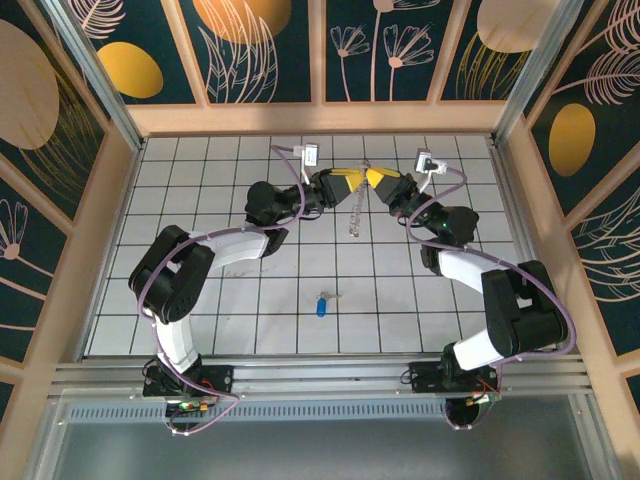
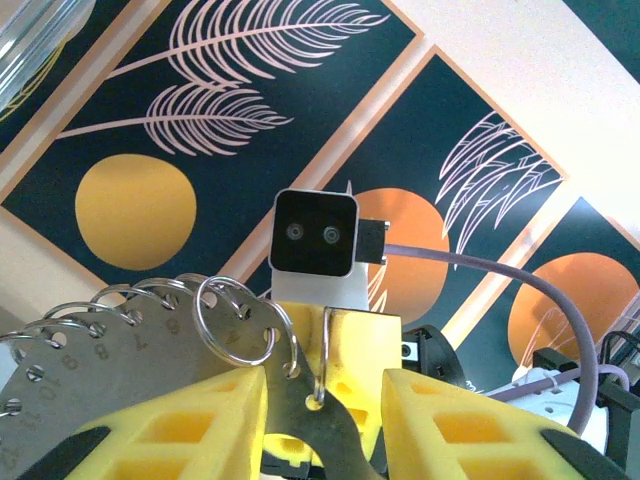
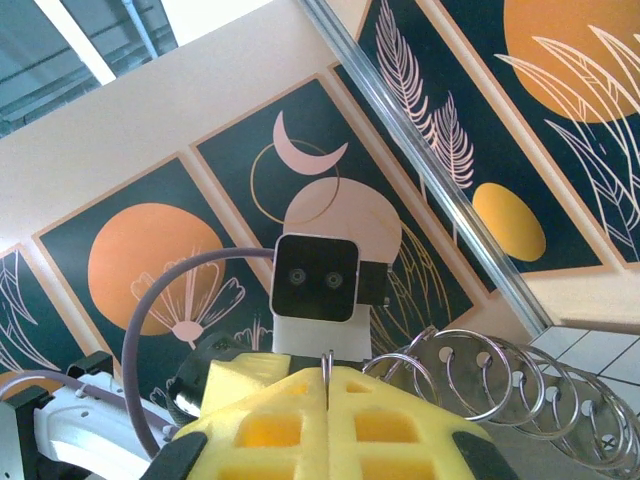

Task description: Put the keys on the keyring

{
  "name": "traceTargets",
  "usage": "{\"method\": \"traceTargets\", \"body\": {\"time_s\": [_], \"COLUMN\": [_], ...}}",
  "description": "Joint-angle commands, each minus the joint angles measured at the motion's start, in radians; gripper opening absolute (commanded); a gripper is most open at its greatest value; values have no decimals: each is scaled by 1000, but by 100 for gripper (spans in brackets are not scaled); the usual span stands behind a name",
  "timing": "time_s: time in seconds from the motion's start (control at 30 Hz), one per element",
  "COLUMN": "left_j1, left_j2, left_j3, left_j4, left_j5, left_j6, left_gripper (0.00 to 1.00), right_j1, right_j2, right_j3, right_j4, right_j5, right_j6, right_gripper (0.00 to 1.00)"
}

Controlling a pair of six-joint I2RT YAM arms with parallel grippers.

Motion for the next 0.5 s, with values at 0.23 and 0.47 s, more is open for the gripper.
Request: {"method": "traceTargets", "body": {"time_s": [0.23, 0.47], "left_j1": [-7, -10], "left_j2": [22, 33], "left_j3": [45, 50], "left_j4": [72, 85], "left_j5": [-18, -10], "left_j6": [-16, -25], "left_gripper": [27, 18], "right_j1": [14, 16], "right_j2": [9, 10], "right_j3": [40, 41], "right_j4": [138, 137], "right_j5": [16, 16], "right_j6": [6, 6], "right_gripper": [0, 0]}}
